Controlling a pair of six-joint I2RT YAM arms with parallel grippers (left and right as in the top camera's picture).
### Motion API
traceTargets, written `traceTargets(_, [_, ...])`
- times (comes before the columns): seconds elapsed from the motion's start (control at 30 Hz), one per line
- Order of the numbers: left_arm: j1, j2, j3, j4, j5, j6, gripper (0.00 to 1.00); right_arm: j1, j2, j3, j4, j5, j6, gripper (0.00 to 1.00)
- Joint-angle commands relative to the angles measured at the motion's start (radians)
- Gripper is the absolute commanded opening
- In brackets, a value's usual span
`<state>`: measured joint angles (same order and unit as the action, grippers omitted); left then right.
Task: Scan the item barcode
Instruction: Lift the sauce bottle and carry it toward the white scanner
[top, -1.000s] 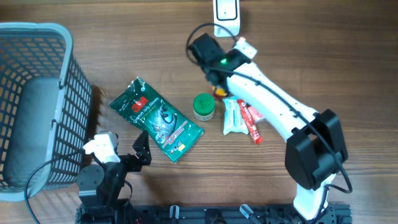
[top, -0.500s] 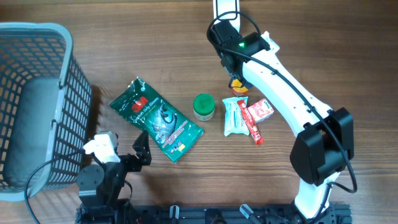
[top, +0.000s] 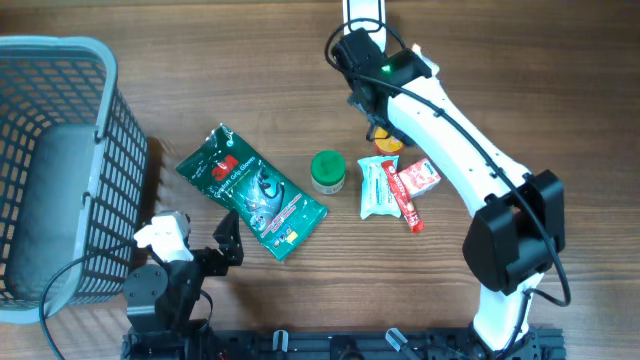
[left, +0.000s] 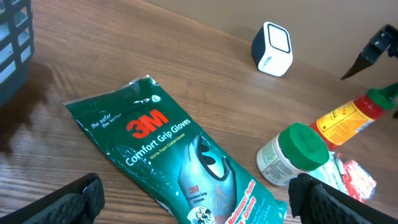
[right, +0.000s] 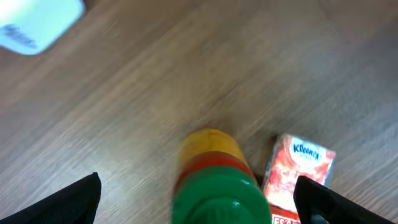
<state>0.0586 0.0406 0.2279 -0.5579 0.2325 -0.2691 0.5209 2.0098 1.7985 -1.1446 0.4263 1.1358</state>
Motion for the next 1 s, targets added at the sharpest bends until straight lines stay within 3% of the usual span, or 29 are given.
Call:
traceTargets(0.0, [-0.005,-0.010,-0.008,0.003,-0.006,-0.008,1.00,0.003,-0.071,0.043,-0.010,0.010,-0.115,1.00])
traceTargets(0.33, [-0.005,-0.010,-0.008,0.003,-0.006,-0.008,1.00,-0.015,-0.235,0.043,-0.109,0.053,-0.116,1.00])
traceTargets(0.77, [-0.005,-0.010,-0.008,0.003,-0.006,-0.008,1.00,-0.119,-0.227,0.032,-0.121,0.072,-0.116,1.00])
traceTargets(0.87, [-0.005,-0.010,-0.008,0.003,-0.006,-0.008,1.00,-0.119,-0.214,-0.023,-0.048,0.043,-0.169,1.00])
traceTargets(0.97, [-0.005,-0.010,-0.008,0.003,-0.006,-0.008,1.00,-0.121,-0.211,-0.032,0.058,-0.056,-0.346,1.00])
